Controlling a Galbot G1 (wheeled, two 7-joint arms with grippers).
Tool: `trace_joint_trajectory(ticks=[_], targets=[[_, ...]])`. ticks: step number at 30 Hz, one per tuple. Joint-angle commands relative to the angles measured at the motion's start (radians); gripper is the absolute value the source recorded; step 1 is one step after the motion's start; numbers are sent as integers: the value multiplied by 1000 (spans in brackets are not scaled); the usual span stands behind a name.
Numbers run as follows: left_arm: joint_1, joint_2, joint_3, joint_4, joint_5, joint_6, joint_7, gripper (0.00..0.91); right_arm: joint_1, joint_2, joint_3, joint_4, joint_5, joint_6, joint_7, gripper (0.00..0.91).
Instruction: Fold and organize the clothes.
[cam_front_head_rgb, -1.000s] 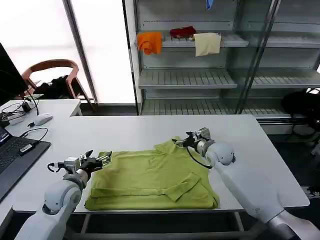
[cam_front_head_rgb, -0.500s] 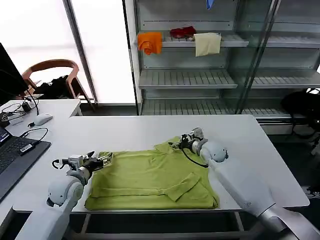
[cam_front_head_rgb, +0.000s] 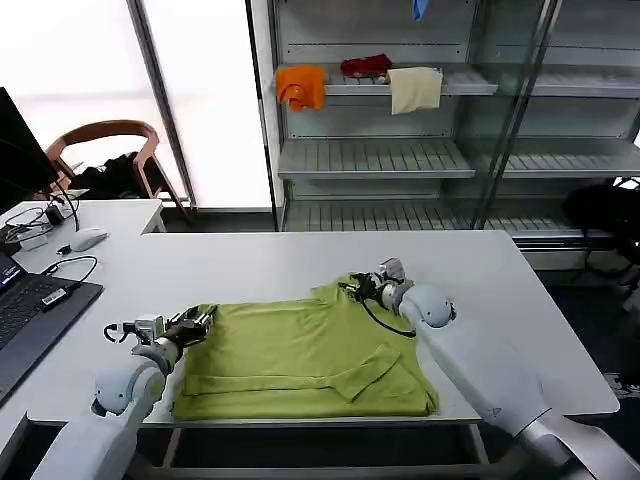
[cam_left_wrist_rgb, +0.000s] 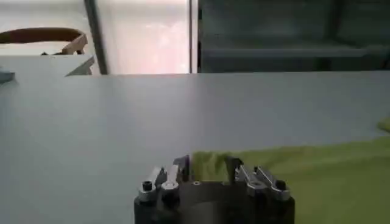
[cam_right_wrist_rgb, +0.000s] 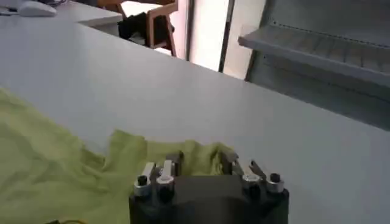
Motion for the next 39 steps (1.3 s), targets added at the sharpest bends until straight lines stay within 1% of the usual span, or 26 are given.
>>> trace_joint_trajectory(ticks=[1,4,8,11,15,16,19,20,23,29,33,35,39], targets=[[3,4,3,-11,4,3,8,0,0,0,0,6,-7,-5,-11,0],[1,4,1,-27,-2,-2,5,0,3,1,14,21,-7,17,-4,0],[-8,5,3,-43,-11,-33,-15,0,5,-6,23,51,-4,49,1,0],[-8,12,6,-54,-13,-56,-22,0,3,-17,22,79,-1,92,10,0],[-7,17,4,-72,-17,-81,-27,0,-3,-36,23,125,26,126,27,0],[-6,19,3,-77,-17,-82,-27,0,-4,-36,23,131,28,127,29,0],[9,29,-4,-102,-23,-86,-29,0,-20,-70,25,194,64,131,59,0],[20,35,-7,-117,-23,-92,-28,0,-28,-81,24,222,71,132,74,0],[64,52,-18,-160,-22,-102,-24,0,-58,-124,24,297,90,133,94,0],[145,78,-52,-218,-4,-144,-22,0,-138,-201,46,413,118,131,100,0],[200,86,-72,-262,15,-153,-19,0,-199,-236,76,467,131,129,102,0],[229,86,-77,-281,36,-155,-22,0,-258,-269,98,518,136,130,96,0],[265,82,-92,-305,59,-155,-47,0,-319,-316,124,579,146,132,99,0]])
